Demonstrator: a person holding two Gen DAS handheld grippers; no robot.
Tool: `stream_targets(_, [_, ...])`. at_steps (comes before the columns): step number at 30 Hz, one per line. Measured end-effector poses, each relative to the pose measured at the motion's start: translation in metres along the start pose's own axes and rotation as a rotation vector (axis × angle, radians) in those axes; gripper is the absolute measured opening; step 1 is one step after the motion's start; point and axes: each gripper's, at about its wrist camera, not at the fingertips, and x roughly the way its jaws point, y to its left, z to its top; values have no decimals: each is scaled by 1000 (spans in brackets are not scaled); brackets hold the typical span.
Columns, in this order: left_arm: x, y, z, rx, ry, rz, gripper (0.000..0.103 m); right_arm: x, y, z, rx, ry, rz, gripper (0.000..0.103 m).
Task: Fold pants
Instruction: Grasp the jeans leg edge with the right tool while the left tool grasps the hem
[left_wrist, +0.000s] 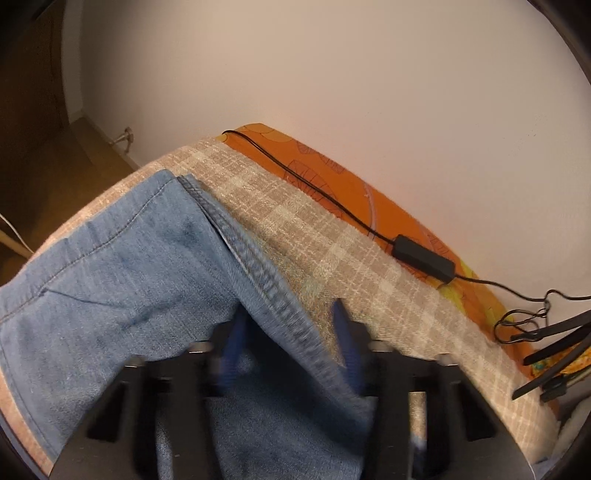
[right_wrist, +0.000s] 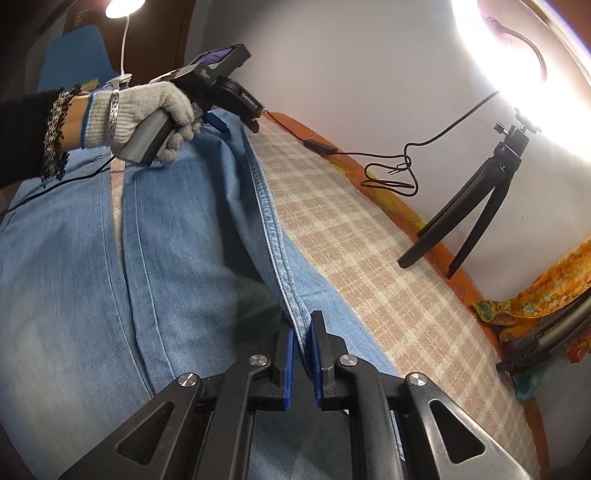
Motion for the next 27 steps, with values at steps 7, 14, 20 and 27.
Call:
stream_targets(7, [-23,12,0,-13,-89,-73,6,-4,-6,6,38,-12,-30,6])
stream_targets(14, [-81,18,-5,8,-164,-123,6,-31,-8,14,68,-40,-55,5])
stream_targets(20, [-125,27,-20,16,-221,-127,5,-66,10,18,61,-49,-59,5])
stream_targets(27, [-181,61,-50,-17,-264,-140,5,-104,46,13,9,-34,-51,4])
